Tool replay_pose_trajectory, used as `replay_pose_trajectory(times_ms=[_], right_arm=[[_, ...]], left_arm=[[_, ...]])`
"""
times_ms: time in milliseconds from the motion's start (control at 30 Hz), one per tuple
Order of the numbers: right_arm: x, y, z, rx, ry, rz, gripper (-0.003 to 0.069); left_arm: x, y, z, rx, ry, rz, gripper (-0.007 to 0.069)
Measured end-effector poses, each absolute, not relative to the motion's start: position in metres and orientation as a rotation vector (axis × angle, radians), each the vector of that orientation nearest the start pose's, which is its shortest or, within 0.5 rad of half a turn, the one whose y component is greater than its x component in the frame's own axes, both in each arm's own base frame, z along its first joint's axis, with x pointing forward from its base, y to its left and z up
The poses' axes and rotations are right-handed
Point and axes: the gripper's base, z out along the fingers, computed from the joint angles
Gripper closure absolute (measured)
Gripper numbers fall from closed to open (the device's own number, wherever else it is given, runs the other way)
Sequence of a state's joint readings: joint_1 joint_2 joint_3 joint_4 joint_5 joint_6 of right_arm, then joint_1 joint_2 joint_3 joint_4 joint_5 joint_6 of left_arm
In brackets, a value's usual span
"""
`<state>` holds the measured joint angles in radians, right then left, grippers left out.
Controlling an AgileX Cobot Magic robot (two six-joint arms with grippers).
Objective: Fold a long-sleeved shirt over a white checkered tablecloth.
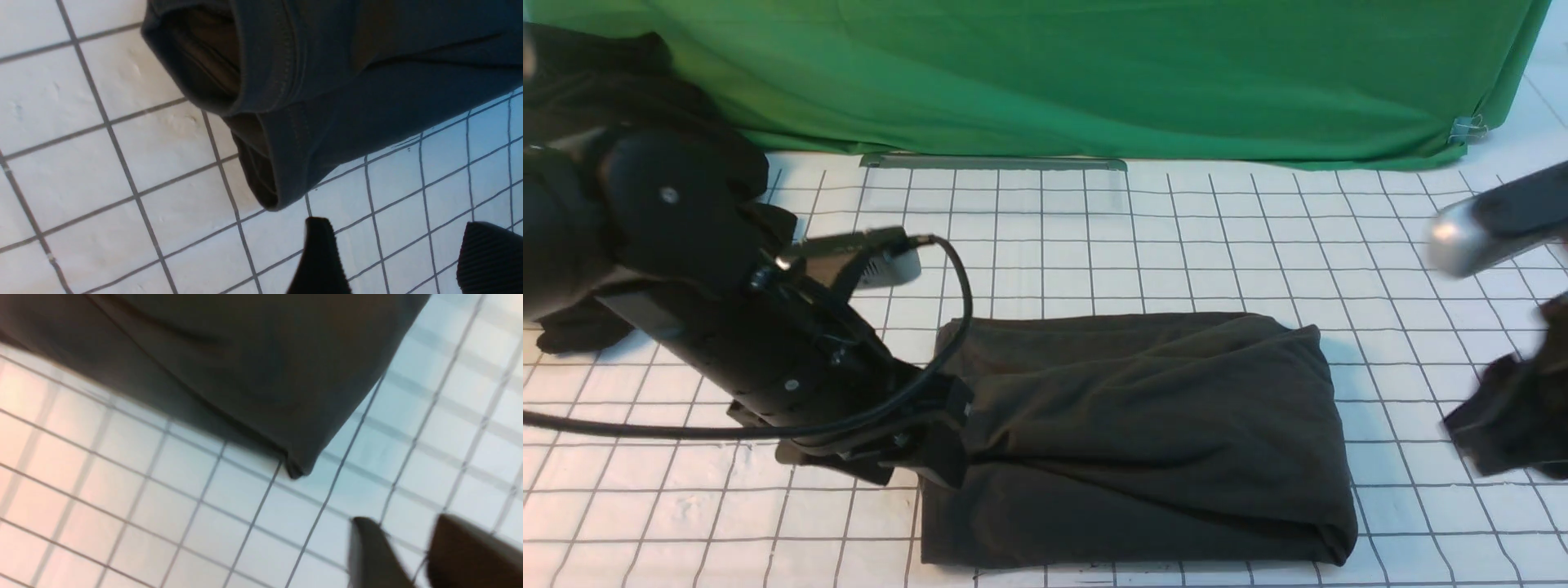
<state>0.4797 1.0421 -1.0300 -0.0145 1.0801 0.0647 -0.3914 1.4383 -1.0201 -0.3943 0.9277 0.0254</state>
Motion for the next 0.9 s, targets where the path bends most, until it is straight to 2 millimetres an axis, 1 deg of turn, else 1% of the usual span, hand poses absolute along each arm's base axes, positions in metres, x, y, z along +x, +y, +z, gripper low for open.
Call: replay_pose_trajectory(times_ms=[33, 67, 100, 133, 200, 233, 267, 300, 333, 400, 433, 467, 500, 567, 600, 667, 767, 900], right_arm=[[0.154, 0.079, 0.362, -0.528, 2.467, 0.2, 0.058], [0.149, 0.076, 0.366, -0.524, 2.446, 0.206, 0.0588], [0.142, 0.073, 0.371, -0.518, 2.416, 0.213, 0.0614], [0.123, 0.062, 0.384, -0.501, 2.332, 0.232, 0.064], [0.1, 0.05, 0.394, -0.48, 2.24, 0.255, 0.0653], [0.081, 0.04, 0.399, -0.464, 2.161, 0.274, 0.0658], [0.076, 0.038, 0.4, -0.46, 2.137, 0.278, 0.0659], [0.059, 0.029, 0.401, -0.451, 2.048, 0.292, 0.0659], [0.051, 0.024, 0.4, -0.453, 1.995, 0.295, 0.0659], [0.036, 0.017, 0.392, -0.462, 1.885, 0.293, 0.0659], [0.027, 0.013, 0.385, -0.441, 1.794, 0.309, 0.0659], [0.023, 0.01, 0.382, -0.439, 1.763, 0.31, 0.0659], [0.02, 0.009, 0.375, -0.432, 1.714, 0.313, 0.0659], [0.02, 0.009, 0.362, -0.425, 1.652, 0.317, 0.0658], [0.02, 0.009, 0.352, -0.417, 1.61, 0.322, 0.0657], [0.027, 0.013, 0.335, -0.408, 1.567, 0.33, 0.0653], [0.038, 0.019, 0.319, -0.395, 1.52, 0.347, 0.0648], [0.045, 0.023, 0.31, -0.382, 1.475, 0.358, 0.0643]], left_arm=[[0.242, -0.13, 0.27, 0.324, 2.809, -0.582, 0.0211], [0.242, -0.13, 0.271, 0.323, 2.805, -0.583, 0.0214], [0.241, -0.13, 0.273, 0.323, 2.794, -0.584, 0.0219], [0.24, -0.129, 0.275, 0.322, 2.781, -0.586, 0.0234], [0.24, -0.129, 0.277, 0.321, 2.77, -0.587, 0.025], [0.24, -0.129, 0.277, 0.319, 2.765, -0.587, 0.0265], [0.24, -0.129, 0.277, 0.318, 2.763, -0.587, 0.027], [0.241, -0.129, 0.278, 0.315, 2.755, -0.587, 0.0287], [0.241, -0.129, 0.278, 0.313, 2.75, -0.587, 0.0299], [0.242, -0.129, 0.278, 0.311, 2.745, -0.587, 0.0321], [0.242, -0.129, 0.278, 0.31, 2.743, -0.586, 0.034], [0.242, -0.129, 0.278, 0.31, 2.743, -0.586, 0.0342], [0.242, -0.129, 0.278, 0.31, 2.742, -0.586, 0.0351], [0.242, -0.129, 0.278, 0.31, 2.741, -0.586, 0.0369], [0.242, -0.129, 0.278, 0.31, 2.741, -0.586, 0.038], [0.242, -0.129, 0.278, 0.31, 2.741, -0.586, 0.0388], [0.242, -0.129, 0.278, 0.314, 2.741, -0.578, 0.0389], [0.243, -0.128, 0.277, 0.321, 2.739, -0.564, 0.0389]])
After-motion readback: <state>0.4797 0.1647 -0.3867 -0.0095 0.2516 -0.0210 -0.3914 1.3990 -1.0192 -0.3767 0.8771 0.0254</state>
